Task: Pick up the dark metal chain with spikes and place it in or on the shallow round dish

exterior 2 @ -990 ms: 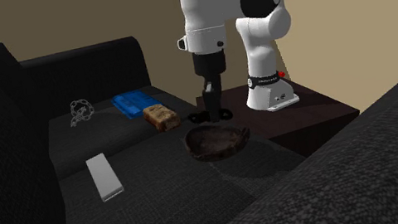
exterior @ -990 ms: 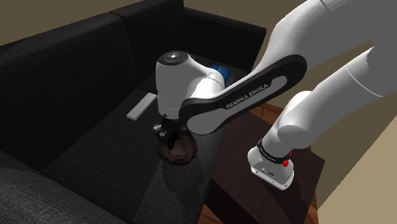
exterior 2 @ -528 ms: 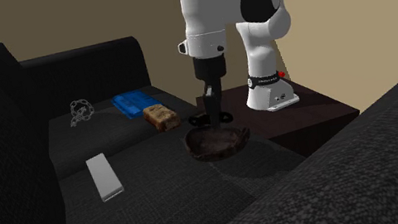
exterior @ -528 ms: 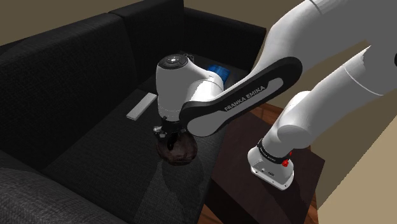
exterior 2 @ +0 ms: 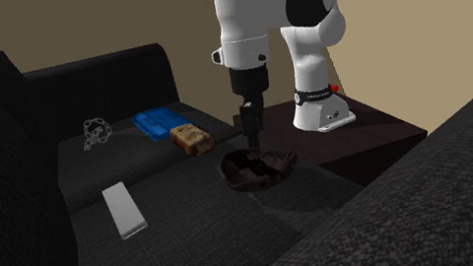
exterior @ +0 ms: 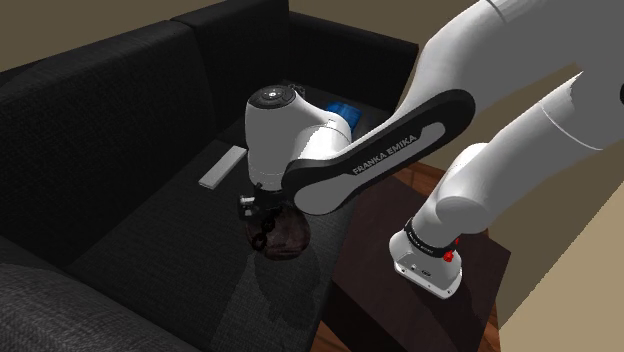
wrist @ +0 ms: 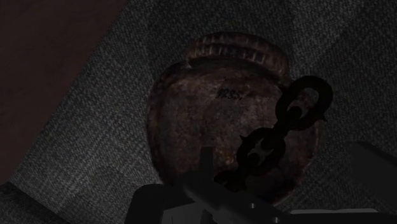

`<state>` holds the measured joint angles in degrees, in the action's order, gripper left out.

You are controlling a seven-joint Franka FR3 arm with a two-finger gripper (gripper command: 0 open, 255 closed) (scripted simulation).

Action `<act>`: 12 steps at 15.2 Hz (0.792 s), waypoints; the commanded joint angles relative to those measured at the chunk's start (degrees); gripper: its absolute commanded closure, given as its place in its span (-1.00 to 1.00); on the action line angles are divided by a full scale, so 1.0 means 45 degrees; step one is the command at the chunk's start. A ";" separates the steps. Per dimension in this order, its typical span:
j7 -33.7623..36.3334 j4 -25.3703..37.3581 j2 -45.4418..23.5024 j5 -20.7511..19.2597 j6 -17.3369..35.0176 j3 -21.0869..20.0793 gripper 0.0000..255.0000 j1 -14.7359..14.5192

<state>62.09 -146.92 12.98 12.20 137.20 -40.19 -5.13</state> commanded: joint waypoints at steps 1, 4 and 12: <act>-0.0175 0.0163 0.0410 0.0213 -0.0532 0.0152 -1.00 -0.0098; -0.0509 0.0707 0.1389 0.0573 -0.1982 0.0573 -1.00 -0.0301; -0.0504 0.0707 0.1386 0.0567 -0.1981 0.0585 -1.00 -0.0313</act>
